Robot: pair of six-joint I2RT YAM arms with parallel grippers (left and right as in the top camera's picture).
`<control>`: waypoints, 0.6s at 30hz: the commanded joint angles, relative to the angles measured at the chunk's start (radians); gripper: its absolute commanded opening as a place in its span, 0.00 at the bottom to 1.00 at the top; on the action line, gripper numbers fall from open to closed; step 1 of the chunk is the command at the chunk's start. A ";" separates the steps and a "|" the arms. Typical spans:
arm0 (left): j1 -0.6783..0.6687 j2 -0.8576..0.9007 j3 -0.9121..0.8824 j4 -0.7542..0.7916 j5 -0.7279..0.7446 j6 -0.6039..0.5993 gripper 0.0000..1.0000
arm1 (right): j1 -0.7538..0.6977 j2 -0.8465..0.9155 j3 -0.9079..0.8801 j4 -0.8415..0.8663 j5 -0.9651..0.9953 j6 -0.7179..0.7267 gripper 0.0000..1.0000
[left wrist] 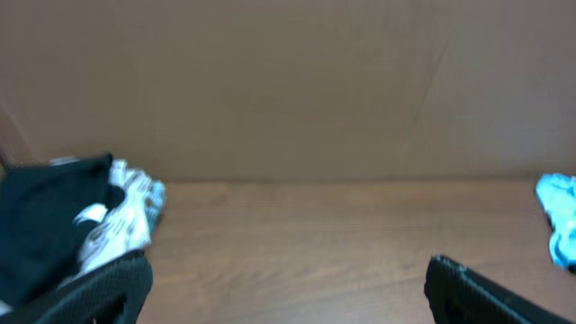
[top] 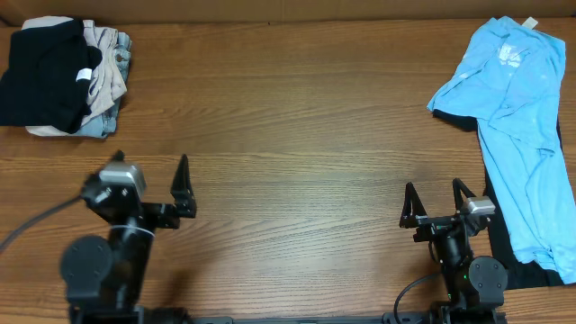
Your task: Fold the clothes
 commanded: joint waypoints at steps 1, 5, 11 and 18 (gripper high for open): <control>-0.005 -0.114 -0.205 0.122 0.013 -0.082 1.00 | 0.004 -0.012 -0.011 0.003 -0.001 0.000 1.00; -0.010 -0.222 -0.382 0.235 -0.025 -0.082 1.00 | 0.004 -0.012 -0.011 0.003 -0.001 0.000 1.00; -0.035 -0.375 -0.532 0.250 -0.093 -0.078 1.00 | 0.004 -0.012 -0.011 0.003 -0.001 0.000 1.00; -0.041 -0.430 -0.626 0.253 -0.101 -0.085 1.00 | 0.004 -0.012 -0.011 0.003 -0.001 -0.001 1.00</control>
